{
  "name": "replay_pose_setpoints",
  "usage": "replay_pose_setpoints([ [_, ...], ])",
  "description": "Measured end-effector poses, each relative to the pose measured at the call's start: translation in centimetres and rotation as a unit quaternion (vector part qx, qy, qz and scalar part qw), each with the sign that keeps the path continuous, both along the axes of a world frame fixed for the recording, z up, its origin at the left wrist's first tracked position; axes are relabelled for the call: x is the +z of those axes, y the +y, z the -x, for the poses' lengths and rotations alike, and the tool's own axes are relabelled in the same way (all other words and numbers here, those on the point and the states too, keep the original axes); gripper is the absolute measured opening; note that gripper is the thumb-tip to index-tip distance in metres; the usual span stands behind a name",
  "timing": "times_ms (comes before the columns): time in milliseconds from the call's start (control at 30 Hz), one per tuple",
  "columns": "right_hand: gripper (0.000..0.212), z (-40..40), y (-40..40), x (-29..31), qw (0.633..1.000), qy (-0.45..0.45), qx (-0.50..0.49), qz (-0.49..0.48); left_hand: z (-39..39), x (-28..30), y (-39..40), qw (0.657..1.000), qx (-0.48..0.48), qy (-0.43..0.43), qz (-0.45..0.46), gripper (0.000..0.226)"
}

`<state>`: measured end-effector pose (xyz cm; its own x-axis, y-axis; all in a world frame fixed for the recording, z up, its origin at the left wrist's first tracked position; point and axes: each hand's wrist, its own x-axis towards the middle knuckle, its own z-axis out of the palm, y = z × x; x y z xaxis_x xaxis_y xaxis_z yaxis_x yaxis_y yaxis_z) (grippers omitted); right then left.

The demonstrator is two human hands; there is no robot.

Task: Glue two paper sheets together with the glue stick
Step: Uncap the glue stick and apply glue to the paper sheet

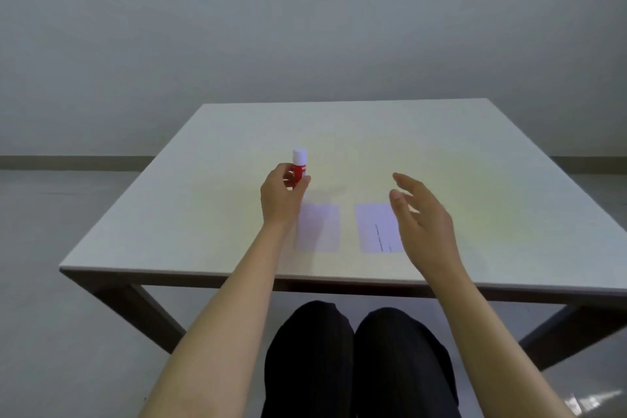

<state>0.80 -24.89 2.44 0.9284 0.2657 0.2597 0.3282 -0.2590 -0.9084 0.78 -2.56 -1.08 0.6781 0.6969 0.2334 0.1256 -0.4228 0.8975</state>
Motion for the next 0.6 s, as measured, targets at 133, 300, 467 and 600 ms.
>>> replay_pose_setpoints([
  [133,0.04,-0.3,1.2,-0.2,1.0,0.008,0.005,0.008,1.6,0.1,-2.0,0.995,-0.059,-0.02,-0.076,0.022],
  [300,0.056,-1.2,3.3,0.7,0.998,0.06,-0.005,0.034,3.5,1.1,-3.0,0.977,-0.103,-0.025,-0.188,0.031],
  [467,0.045,-1.7,4.2,1.2,0.995,0.09,0.011,0.031,4.1,2.4,-4.2,0.966,-0.11,-0.044,-0.23,0.033],
  [600,0.013,-2.2,2.6,1.4,0.982,0.126,0.128,-0.056,4.3,2.5,-4.8,0.962,-0.113,-0.048,-0.245,0.033],
])
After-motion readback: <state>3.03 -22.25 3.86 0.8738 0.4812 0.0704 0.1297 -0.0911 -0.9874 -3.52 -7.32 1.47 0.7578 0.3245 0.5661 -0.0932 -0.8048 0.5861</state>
